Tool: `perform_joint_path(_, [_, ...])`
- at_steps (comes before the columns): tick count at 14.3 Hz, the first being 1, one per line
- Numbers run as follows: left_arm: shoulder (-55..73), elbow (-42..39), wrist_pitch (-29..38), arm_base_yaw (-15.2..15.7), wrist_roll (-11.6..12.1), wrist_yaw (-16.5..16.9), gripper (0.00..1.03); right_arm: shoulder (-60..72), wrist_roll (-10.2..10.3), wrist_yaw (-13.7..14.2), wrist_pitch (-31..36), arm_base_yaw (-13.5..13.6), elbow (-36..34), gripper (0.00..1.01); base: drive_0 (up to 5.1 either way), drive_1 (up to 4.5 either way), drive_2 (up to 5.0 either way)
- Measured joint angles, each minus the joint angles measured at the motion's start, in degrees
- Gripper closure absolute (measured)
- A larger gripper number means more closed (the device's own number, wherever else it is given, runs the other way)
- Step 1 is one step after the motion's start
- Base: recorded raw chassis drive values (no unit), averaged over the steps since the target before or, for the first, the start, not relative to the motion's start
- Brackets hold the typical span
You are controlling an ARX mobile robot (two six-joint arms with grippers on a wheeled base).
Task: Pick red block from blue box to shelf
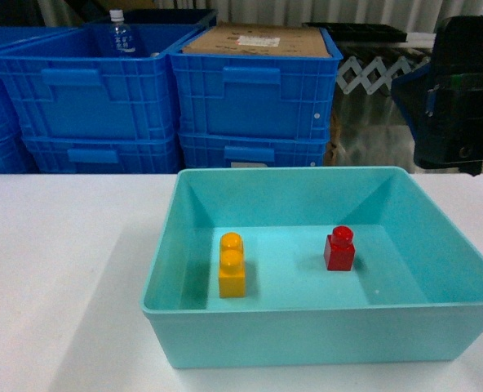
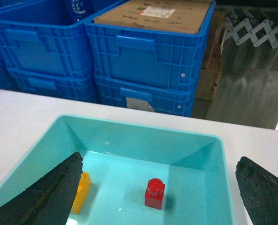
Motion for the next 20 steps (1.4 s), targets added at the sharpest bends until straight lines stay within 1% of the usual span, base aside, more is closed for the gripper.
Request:
perform_joint_path(1, [0.0, 0.0, 0.0, 0.0, 0.0, -0.02, 0.05, 3.08, -0.17, -1.31, -1.77, -0.07, 2.05, 0.03, 0.0, 0.0, 0.0])
perform_joint_path(3, [0.0, 0.0, 0.0, 0.0, 0.0, 0.0, 0.05, 6.69, 0.79, -5.27, -5.22, -0.07, 4.87, 0.03, 0.0, 0.0, 0.0])
perform_joint_path(6, [0.0, 0.0, 0.0, 0.0, 0.0, 0.0, 0.05, 10.86, 1.88, -5.7, -6.16, -0.09, 8.41, 0.03, 0.0, 0.0, 0.0])
perform_joint_path(9, [0.0, 0.0, 0.0, 0.0, 0.0, -0.02, 0.05, 15.91, 2.89, -7.96, -6.58, -2.47, 11.32, 0.03, 0.0, 0.0, 0.0])
perform_joint_path(12, [0.0, 0.0, 0.02, 0.0, 0.0, 0.0, 0.05, 19.96, 2.8, -8.81, -5.05, -4.39, 12.92, 0.03, 0.0, 0.0, 0.0])
perform_joint_path(13, [0.0, 0.0, 0.02, 0.0, 0.0, -0.04, 0.05, 21.24, 2.4, -9.77, -3.87, -5.4, 13.14, 0.03, 0.0, 0.0, 0.0])
perform_joint_path(14, [0.0, 0.0, 0.0, 0.0, 0.0, -0.02, 0.05, 23.65, 1.92, -11.3, -2.47, -7.15, 13.14, 0.03, 0.0, 0.0, 0.0])
perform_joint_path(15, [0.0, 0.0, 0.0, 0.0, 0.0, 0.0, 0.05, 25.38, 1.29, -12.09, -0.72, -8.48, 13.03, 0.03, 0.0, 0.0, 0.0])
perform_joint_path(16, [0.0, 0.0, 0.02, 0.0, 0.0, 0.0, 0.05, 25.75, 0.48, -12.28, 0.52, -8.7, 12.26, 0.03, 0.0, 0.0, 0.0])
perform_joint_path(17, [0.0, 0.0, -0.02, 0.0, 0.0, 0.0, 0.05, 25.75, -0.09, -12.11, 1.07, -8.11, 10.91, 0.03, 0.0, 0.0, 0.0])
perform_joint_path(18, [0.0, 0.0, 0.0, 0.0, 0.0, 0.0, 0.05, 25.66, -0.61, -11.67, 1.29, -6.51, 9.7, 0.03, 0.0, 0.0, 0.0])
perform_joint_path(19, [0.0, 0.0, 0.0, 0.0, 0.0, -0.02, 0.05, 24.48, -1.55, -10.14, 1.64, -4.46, 8.48, 0.03, 0.0, 0.0, 0.0])
perform_joint_path(20, [0.0, 0.0, 0.0, 0.0, 0.0, 0.0, 0.05, 22.6, -3.48, -9.03, 1.84, -1.99, 7.61, 0.03, 0.0, 0.0, 0.0])
